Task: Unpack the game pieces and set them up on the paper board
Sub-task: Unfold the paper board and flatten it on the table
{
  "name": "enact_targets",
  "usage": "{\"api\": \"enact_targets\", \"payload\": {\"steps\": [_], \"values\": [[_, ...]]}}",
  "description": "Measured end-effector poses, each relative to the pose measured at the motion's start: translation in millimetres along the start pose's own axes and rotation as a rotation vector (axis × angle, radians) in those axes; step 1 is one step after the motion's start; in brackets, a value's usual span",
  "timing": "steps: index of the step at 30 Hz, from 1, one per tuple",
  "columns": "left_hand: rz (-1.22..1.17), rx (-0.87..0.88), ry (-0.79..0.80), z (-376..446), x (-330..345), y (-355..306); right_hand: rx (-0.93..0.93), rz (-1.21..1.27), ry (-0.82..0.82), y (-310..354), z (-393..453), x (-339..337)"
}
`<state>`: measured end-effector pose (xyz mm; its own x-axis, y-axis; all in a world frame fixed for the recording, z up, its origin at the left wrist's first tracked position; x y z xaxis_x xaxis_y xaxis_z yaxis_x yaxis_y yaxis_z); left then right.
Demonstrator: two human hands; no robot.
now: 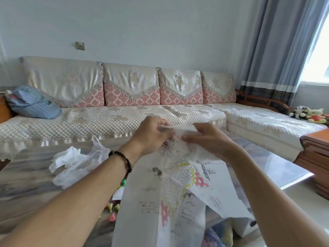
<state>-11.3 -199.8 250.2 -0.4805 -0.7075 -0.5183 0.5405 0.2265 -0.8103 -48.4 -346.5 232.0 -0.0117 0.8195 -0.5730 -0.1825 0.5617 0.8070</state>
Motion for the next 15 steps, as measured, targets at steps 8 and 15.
{"api": "enact_targets", "payload": {"steps": [8,15], "values": [[-0.196,-0.087,-0.167,10,1,37,0.303,-0.341,0.031,-91,-25,-24],[-0.106,-0.201,-0.189,11,13,67,0.252,-0.233,-0.324,-73,-52,-81]]}}
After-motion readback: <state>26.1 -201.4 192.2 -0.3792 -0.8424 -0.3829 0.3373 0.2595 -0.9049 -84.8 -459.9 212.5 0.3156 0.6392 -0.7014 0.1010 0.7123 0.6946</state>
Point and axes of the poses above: each hand's wrist, its own z-axis towards the middle knuckle, its own x-axis out of the palm, y = z × x, the point moved 10 cm from there along z, towards the middle knuckle, and after that the axes turned 12 degrees about y, right-handed, at the moved point
